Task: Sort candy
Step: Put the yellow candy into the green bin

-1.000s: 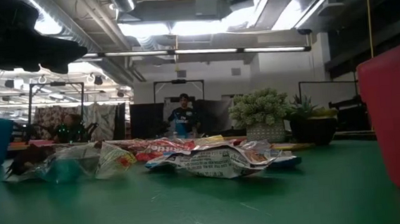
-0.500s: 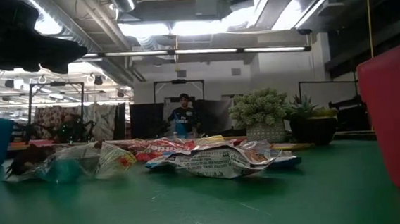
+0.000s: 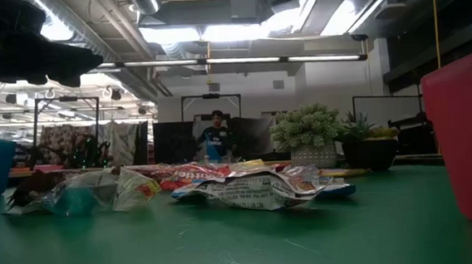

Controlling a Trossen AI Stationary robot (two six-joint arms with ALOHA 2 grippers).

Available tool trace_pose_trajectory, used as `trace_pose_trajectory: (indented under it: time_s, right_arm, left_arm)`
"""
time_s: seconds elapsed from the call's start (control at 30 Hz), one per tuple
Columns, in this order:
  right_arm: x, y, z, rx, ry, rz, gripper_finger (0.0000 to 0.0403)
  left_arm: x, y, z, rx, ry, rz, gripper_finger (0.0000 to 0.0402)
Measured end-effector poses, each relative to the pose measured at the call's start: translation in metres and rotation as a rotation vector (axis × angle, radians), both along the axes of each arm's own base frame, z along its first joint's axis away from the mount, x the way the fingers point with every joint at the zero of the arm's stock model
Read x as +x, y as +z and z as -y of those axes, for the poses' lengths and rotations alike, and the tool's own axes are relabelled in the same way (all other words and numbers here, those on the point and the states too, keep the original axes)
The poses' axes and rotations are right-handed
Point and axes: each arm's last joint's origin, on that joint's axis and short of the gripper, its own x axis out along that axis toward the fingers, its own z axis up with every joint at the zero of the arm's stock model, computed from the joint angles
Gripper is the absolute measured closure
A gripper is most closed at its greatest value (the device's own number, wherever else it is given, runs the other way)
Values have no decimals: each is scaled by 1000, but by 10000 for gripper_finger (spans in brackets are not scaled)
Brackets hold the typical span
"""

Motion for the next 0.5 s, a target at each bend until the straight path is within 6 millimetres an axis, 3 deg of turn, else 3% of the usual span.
trace_pose_trajectory:
  time_s: [0.3, 0.5]
  right_arm:
    - [2, 1, -2, -5, -234, -73, 243]
    - [8, 6, -12, 105, -435, -98, 243]
  left_arm:
    - [0, 0, 0, 0, 0, 0, 273]
    - [0, 0, 0, 0, 0, 0, 273]
